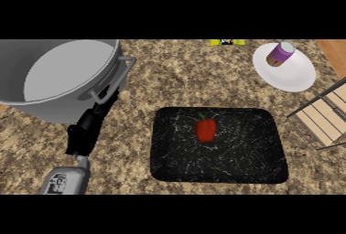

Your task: Pick the tomato from the tray and place it in the tiered shelf

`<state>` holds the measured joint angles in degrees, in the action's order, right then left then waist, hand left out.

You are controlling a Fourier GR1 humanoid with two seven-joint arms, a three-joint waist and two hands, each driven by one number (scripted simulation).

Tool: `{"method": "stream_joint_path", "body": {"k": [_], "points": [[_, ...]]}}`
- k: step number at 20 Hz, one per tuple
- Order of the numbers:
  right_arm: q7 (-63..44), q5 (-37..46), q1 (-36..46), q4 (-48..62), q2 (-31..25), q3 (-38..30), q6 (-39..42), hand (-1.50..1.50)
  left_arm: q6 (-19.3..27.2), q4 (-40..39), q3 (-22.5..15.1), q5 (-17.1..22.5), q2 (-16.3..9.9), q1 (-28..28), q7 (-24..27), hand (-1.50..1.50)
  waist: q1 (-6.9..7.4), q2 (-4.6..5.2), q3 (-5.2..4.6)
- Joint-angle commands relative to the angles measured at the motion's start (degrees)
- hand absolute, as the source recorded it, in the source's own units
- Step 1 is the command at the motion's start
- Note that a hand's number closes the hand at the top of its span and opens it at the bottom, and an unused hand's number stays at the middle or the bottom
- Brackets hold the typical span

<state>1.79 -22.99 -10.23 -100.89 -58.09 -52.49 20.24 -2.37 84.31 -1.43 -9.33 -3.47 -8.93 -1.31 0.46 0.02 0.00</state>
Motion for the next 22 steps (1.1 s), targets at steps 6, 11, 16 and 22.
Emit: {"method": "stream_joint_path", "body": {"k": [6, 11, 16, 22], "points": [[5.22, 11.87, 13.32, 8.26, -2.47, 11.62, -6.42, 1.5, -0.36, 2.96, -0.19, 0.28, 0.1, 0.28, -3.12, 0.0, 0.28, 0.06, 0.0], [15.09, 23.44, 16.81, 11.63, 2.08, 19.26, -15.2, 1.5, -0.69, -0.26, 0.93, 0.29, -0.75, -1.74, -0.31, 0.0, 0.61, 0.26, 0.03], [12.18, 24.66, 26.01, 14.42, 3.56, 25.6, -16.86, 1.5, 1.13, -1.36, -0.43, -1.02, 1.49, -2.58, -1.8, 0.0, 0.15, 0.12, -0.01], [13.29, 15.4, 29.57, 21.78, 10.03, 24.65, -12.73, 1.5, 1.11, -0.26, -0.43, -0.89, 1.38, -1.04, -2.08, 0.0, 0.22, 0.04, 0.02]]}}
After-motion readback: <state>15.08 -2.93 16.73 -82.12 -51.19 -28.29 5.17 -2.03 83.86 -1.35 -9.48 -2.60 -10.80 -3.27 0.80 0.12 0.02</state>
